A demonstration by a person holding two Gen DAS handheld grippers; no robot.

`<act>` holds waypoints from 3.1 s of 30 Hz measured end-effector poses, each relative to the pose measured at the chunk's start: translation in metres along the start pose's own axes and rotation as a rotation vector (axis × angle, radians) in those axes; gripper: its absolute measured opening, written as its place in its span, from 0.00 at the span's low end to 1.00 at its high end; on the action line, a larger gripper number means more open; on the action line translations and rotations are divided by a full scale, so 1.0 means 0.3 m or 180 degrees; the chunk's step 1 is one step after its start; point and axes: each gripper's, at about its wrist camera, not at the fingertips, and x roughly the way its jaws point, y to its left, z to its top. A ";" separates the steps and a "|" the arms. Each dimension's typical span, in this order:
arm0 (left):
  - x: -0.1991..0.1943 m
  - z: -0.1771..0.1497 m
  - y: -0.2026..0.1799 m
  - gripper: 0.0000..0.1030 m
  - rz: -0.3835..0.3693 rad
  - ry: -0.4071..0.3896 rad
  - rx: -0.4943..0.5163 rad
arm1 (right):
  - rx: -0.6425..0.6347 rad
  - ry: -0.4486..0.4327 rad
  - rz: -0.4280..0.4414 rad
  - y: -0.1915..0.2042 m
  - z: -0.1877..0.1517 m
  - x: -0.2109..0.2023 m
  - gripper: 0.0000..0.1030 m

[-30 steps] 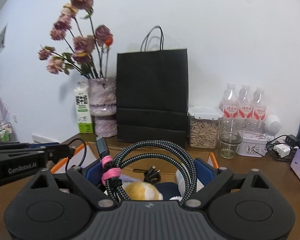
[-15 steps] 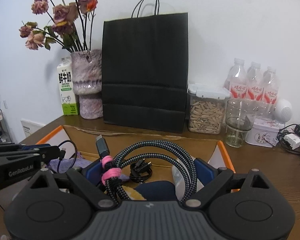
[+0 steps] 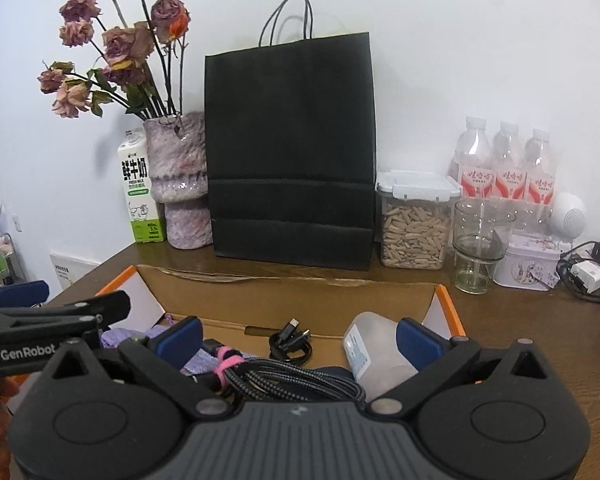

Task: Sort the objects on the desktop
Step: 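Carry both cables into the box and open both tools, then withdraw both tools and move the right tool to the small white item, then grasp the small white item with the right tool, then grasp the orange chili toy with the left tool while the right tool holds the white item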

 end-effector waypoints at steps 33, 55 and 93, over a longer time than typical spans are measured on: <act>-0.154 -0.064 0.074 1.00 -0.0046 -0.0099 0.0126 | -0.0186 -0.0016 -0.0006 0.059 -0.062 -0.157 1.00; -0.353 -0.263 0.302 1.00 -0.0080 0.0212 0.0195 | -0.0314 0.0161 0.0220 0.238 -0.308 -0.352 1.00; -0.354 -0.327 0.464 1.00 -0.0014 0.0317 -0.0048 | -0.0437 0.0542 0.0806 0.537 -0.381 -0.230 0.12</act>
